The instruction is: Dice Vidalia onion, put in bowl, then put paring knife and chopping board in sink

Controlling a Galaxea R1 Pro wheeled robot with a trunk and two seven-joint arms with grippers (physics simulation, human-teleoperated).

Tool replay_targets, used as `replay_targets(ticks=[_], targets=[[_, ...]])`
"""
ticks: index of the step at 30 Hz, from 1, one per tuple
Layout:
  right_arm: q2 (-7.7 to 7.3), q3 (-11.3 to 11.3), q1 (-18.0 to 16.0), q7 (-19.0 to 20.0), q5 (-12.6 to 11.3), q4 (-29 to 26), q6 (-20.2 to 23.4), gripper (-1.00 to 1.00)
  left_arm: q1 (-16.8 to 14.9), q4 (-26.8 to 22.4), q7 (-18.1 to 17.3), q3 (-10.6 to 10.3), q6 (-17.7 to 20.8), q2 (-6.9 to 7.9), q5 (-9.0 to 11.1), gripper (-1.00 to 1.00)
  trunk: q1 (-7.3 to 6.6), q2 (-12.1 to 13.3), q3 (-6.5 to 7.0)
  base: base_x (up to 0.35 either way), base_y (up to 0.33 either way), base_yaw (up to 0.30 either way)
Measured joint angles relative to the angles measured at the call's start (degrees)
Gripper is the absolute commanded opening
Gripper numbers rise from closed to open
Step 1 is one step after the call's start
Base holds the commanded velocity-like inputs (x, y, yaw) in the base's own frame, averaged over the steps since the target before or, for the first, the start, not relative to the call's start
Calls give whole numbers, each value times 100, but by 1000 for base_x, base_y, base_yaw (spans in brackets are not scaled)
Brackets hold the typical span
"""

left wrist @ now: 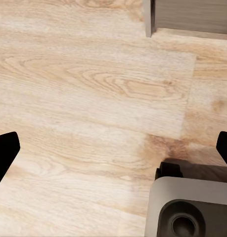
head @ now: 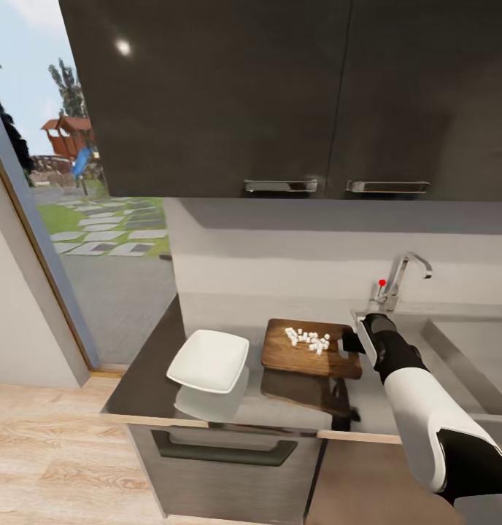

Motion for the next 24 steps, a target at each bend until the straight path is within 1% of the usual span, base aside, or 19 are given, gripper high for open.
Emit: replay_targets(ticks=[7, 24], targets=[[3, -1, -1, 0, 13, -52, 0, -100, 0, 0, 0, 1, -2, 0, 0, 100, 0, -1, 7, 0, 8, 0], [9, 0, 0, 0, 34, -79, 3, -100, 0, 0, 0, 0, -1, 0, 0, 100, 0, 0, 154, 0, 10, 0]])
